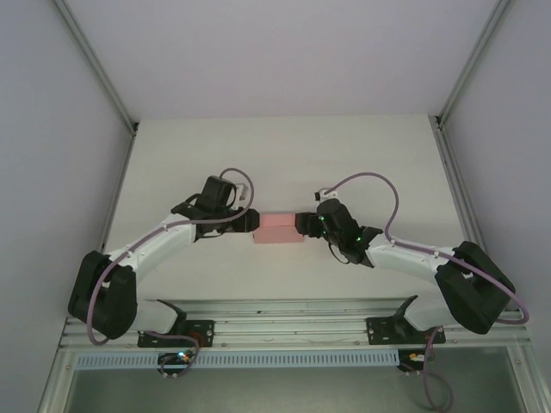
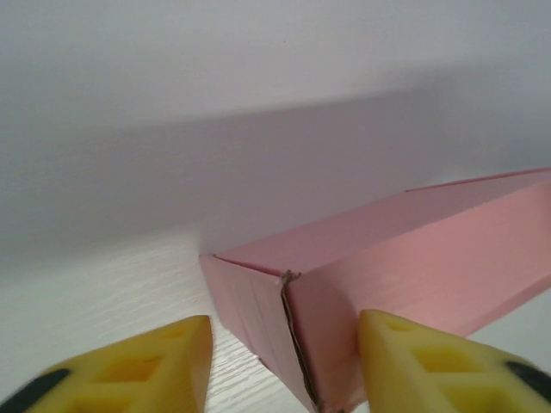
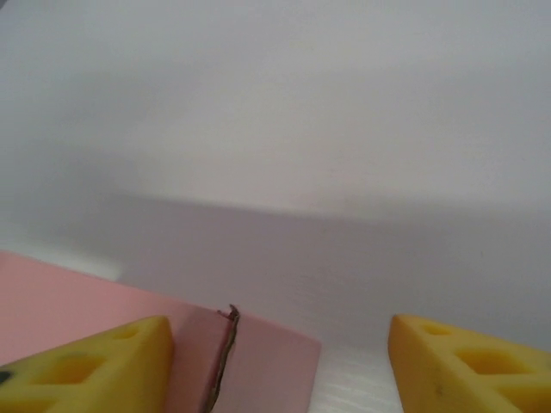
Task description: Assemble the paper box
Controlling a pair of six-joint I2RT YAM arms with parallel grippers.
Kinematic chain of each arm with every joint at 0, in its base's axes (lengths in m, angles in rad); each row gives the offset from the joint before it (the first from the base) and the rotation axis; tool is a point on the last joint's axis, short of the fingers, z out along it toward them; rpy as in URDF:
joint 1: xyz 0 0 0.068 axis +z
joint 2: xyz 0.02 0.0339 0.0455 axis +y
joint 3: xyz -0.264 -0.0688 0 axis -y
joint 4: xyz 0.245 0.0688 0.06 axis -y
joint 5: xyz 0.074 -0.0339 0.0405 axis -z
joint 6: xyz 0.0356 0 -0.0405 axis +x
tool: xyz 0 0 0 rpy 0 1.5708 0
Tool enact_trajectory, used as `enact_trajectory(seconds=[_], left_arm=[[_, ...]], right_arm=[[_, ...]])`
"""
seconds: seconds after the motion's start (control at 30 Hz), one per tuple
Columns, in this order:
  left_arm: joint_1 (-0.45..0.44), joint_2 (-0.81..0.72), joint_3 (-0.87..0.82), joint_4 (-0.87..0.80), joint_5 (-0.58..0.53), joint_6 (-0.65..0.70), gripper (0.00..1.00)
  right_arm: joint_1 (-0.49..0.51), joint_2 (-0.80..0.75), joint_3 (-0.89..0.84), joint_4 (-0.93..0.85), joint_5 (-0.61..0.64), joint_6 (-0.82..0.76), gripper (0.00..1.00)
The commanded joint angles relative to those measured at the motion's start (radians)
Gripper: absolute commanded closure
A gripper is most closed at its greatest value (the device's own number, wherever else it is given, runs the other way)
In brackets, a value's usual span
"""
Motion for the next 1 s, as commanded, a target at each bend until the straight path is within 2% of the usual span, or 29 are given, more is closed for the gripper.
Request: enact_trajectory(seconds=[0.0, 0.1, 0.23, 0.33, 0.57, 0.63, 0.67, 0.7, 0.77, 0.83, 0.9, 0.93, 0.97], left_arm=[[0.007, 0.012, -0.095, -0.013, -0.009, -0.012, 0.71], [0.008, 0.004, -0.141, 0.048, 0.018, -0.024, 0.81], [0.007, 0.014, -0.190, 0.120, 0.031, -0.038, 1.00], [0.008, 0.015, -0.213, 0.154, 0.035, -0.051, 1.00], [0.004, -0.017, -0.215, 0.154, 0.031, -0.055, 0.99], [0.005, -0.031, -0.184, 0.131, 0.028, -0.036, 0.90], [0.005, -0.037, -0.159, 0.116, 0.023, -0.022, 0.73], [0.006, -0.039, -0.133, 0.100, 0.014, -0.010, 0.64], [0.009, -0.034, -0.054, 0.043, -0.015, 0.021, 0.59], [0.014, -0.022, 0.039, -0.020, -0.050, 0.050, 0.38], [0.017, -0.010, 0.114, -0.054, -0.087, 0.068, 0.13], [0.020, -0.007, 0.148, -0.065, -0.101, 0.077, 0.03], [0.024, -0.004, 0.177, -0.076, -0.110, 0.087, 0.00]], right_arm=[[-0.010, 0.046, -0.093, -0.026, 0.006, 0.030, 0.51], [-0.010, 0.055, -0.123, 0.027, -0.010, 0.048, 0.58], [-0.010, 0.073, -0.125, 0.015, 0.001, 0.075, 0.75], [-0.009, 0.070, -0.152, 0.062, 0.000, 0.098, 0.83], [-0.007, 0.030, -0.153, 0.062, -0.015, 0.087, 0.83], [-0.007, 0.020, -0.115, 0.011, -0.009, 0.073, 0.80], [-0.008, 0.019, -0.089, -0.018, -0.008, 0.057, 0.77], [-0.008, -0.007, -0.062, -0.045, -0.007, 0.039, 0.73], [-0.013, -0.016, 0.008, -0.120, 0.005, 0.012, 0.70], [-0.026, -0.020, 0.089, -0.213, 0.008, -0.009, 0.66], [-0.042, -0.024, 0.159, -0.280, 0.001, -0.029, 0.54], [-0.051, -0.026, 0.194, -0.308, -0.016, -0.049, 0.44], [-0.059, -0.027, 0.222, -0.325, -0.028, -0.069, 0.38]])
